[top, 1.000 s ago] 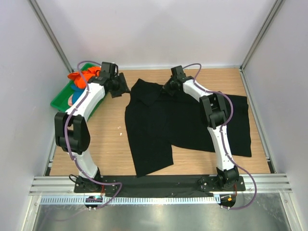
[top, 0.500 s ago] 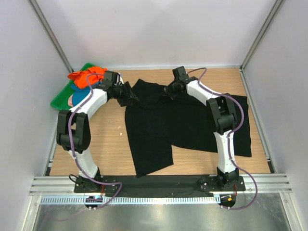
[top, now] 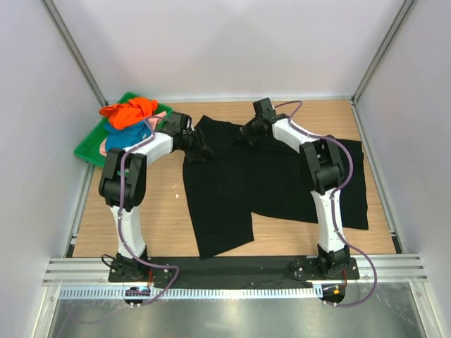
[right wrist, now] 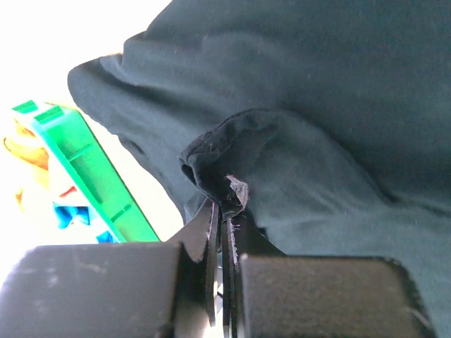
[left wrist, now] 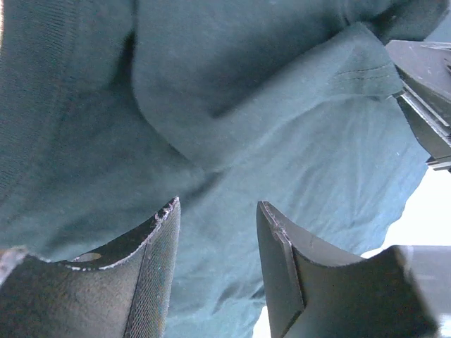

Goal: Fold and stack the t-shirts
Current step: Fold the tshirt

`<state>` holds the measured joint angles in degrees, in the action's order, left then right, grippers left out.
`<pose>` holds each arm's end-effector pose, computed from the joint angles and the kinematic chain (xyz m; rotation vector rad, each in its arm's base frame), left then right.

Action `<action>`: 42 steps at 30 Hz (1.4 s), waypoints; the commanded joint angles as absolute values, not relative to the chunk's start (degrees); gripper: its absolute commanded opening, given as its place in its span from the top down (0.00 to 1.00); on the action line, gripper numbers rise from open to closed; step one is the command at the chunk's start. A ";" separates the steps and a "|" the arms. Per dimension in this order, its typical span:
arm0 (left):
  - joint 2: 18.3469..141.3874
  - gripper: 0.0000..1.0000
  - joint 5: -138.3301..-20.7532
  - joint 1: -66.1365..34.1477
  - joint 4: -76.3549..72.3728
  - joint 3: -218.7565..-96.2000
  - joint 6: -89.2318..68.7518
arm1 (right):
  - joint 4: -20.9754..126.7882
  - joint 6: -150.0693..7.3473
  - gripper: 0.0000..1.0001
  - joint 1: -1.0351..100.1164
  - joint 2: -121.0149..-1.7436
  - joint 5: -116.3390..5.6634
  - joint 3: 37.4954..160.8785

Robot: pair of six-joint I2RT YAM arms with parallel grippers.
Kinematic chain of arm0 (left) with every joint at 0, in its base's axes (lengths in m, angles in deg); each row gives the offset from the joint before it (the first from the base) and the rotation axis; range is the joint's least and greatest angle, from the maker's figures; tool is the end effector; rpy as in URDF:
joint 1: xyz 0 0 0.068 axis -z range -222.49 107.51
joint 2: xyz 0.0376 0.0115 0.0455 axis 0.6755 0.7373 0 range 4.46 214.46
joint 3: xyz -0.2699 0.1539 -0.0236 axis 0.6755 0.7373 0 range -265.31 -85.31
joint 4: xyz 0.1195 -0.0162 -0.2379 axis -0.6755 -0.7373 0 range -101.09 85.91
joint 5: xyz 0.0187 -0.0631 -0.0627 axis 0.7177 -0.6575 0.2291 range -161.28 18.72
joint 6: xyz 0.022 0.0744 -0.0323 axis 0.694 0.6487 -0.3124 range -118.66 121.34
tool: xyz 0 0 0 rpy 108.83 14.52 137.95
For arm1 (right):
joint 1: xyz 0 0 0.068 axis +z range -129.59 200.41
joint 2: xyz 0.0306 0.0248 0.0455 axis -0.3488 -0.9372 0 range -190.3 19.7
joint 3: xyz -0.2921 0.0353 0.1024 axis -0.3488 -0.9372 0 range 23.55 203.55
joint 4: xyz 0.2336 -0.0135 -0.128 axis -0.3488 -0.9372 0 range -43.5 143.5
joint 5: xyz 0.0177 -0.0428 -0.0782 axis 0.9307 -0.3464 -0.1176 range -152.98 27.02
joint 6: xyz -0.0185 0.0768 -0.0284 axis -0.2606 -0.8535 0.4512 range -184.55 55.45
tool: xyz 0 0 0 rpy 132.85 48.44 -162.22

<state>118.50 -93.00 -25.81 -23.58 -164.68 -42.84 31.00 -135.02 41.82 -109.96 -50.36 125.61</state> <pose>0.4399 -0.1604 0.1824 -0.4712 2.6183 -0.8743 0.5130 0.2184 0.1727 1.0101 2.4706 0.9004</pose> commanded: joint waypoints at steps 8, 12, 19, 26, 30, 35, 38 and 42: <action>123.90 0.52 -90.79 -25.53 -20.00 -170.47 -45.24 | 34.52 -136.79 0.99 40.63 -112.40 -48.57 130.34; 126.10 0.53 -91.06 -25.09 -19.39 -172.49 -46.03 | 34.69 -136.71 0.99 40.37 -112.75 -48.13 130.69; 127.42 0.61 -91.93 -25.00 -18.77 -174.60 -47.70 | 34.17 -135.91 0.99 40.01 -113.10 -47.86 131.22; 127.51 0.72 -93.08 -24.92 -18.25 -175.84 -49.11 | 34.34 -135.83 0.99 39.66 -113.28 -47.69 131.13; 127.68 0.86 -92.73 -24.91 -18.33 -176.27 -49.20 | 34.52 -135.83 0.99 39.75 -113.19 -47.60 130.96; 126.72 1.00 -93.60 -24.92 -20.08 -177.33 -48.93 | 32.77 -134.34 0.99 39.75 -111.79 -47.16 130.96; 123.47 1.00 -94.66 -25.18 -24.03 -176.80 -48.76 | 27.59 -131.27 0.99 39.66 -109.95 -47.42 131.92; 119.95 1.00 -96.68 -26.14 -29.13 -175.57 -48.67 | 22.22 -127.58 0.99 39.84 -106.25 -48.12 129.48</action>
